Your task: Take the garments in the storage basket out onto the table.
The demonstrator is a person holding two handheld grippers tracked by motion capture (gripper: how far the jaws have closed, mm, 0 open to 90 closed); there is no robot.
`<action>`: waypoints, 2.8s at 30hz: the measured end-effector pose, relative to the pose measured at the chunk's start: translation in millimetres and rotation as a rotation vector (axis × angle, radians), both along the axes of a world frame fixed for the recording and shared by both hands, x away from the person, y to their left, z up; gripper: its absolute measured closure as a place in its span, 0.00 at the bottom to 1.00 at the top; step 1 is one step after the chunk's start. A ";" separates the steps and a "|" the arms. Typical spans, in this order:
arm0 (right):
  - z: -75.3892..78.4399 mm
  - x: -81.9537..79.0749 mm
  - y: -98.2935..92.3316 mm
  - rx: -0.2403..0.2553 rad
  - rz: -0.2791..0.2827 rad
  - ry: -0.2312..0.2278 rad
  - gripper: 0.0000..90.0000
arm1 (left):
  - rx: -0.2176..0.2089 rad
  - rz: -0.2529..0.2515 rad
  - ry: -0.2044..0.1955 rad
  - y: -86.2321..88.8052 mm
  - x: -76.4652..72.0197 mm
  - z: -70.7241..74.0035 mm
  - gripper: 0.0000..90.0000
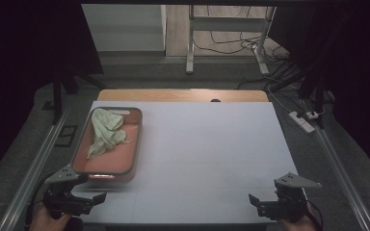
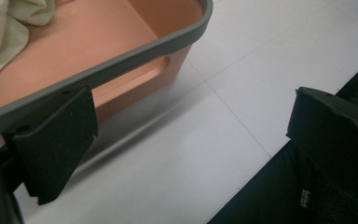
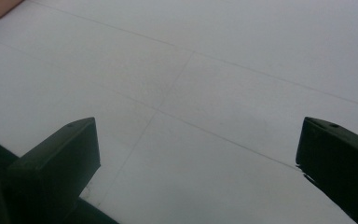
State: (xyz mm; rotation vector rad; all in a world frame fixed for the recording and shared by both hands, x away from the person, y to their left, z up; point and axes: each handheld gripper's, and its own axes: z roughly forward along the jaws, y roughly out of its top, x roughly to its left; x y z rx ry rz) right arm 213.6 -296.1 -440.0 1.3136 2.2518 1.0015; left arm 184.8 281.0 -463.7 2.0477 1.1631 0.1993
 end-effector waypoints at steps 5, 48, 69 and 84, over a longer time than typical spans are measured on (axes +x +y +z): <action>-0.6 1.1 -1.0 0.020 0.020 0.016 0.00 | 0.008 -0.011 0.010 -1.2 1.1 -0.4 0.03; -0.8 1.3 0.0 0.025 0.059 0.025 0.00 | 0.000 -0.002 -0.032 -0.4 19.4 5.3 0.00; -1.6 2.7 0.2 0.027 0.077 0.042 0.00 | -0.022 -0.016 -0.048 3.6 51.8 9.4 0.01; -2.0 3.1 1.2 0.025 0.082 0.054 0.00 | -0.033 0.035 -0.035 7.2 85.5 5.5 0.01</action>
